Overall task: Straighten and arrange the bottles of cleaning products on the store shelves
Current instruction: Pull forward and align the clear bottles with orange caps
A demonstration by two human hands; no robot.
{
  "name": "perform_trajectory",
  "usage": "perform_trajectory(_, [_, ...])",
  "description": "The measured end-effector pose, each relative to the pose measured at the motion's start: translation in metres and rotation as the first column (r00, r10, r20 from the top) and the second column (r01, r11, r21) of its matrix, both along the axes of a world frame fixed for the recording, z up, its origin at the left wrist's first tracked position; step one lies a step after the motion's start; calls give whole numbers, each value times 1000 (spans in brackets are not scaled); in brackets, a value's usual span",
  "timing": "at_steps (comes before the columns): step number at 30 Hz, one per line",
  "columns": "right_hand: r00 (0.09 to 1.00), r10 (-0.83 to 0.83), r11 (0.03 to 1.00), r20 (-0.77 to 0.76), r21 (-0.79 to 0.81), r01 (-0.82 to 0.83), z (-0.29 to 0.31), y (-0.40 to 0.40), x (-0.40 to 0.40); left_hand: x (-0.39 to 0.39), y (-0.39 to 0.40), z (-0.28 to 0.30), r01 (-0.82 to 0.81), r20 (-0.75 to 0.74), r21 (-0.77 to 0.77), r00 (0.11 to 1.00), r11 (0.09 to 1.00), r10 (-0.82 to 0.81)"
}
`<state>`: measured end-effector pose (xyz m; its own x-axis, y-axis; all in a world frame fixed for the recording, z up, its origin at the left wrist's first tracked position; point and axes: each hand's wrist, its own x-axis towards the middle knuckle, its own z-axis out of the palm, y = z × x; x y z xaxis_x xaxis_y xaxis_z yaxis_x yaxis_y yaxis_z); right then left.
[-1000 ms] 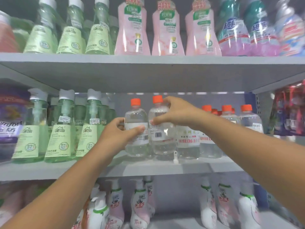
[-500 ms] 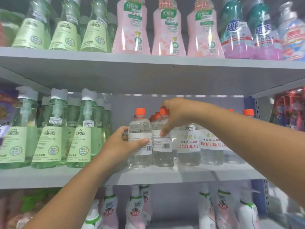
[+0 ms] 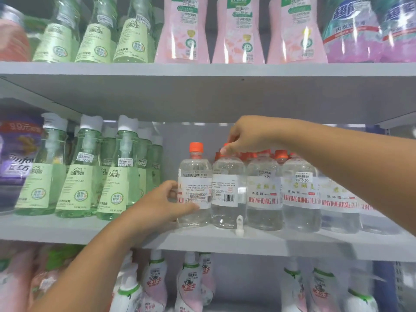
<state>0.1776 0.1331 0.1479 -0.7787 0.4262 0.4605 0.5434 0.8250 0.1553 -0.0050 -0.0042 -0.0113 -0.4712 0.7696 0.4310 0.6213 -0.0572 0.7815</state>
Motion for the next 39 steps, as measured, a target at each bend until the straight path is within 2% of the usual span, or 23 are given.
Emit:
perform_trajectory(6, [994,45,997,97,-73,-38,13,8,-2,11,4,0,-134,-111,-31,985,991,130])
perform_trajectory(10, [996,-2,997,92,-81,10,9,4,-1,6,1,2,-85,-84,-58,993,995,80])
perform_trajectory(13, [998,-60,997,24,-56,61,4,1,-3,1,1,0,-57,-61,-42,997,997,55])
perform_trajectory(19, [995,-71,989,76,-122,80,8,-14,-2,0,5,-2,-33,-53,19,998,999,34])
perform_trajectory(24, [985,-171,984,24,-42,172,6,-16,-6,-2,5,-4,-21,-49,42,999,999,24])
perform_trajectory(32, [996,-87,989,3,-118,87,1,-17,-2,-5,6,-4,-1,-58,41,998,999,3])
perform_trajectory(39, [994,-110,986,-18,-125,107,-5,-11,-4,-5,6,-4,3,-71,50,997,999,1])
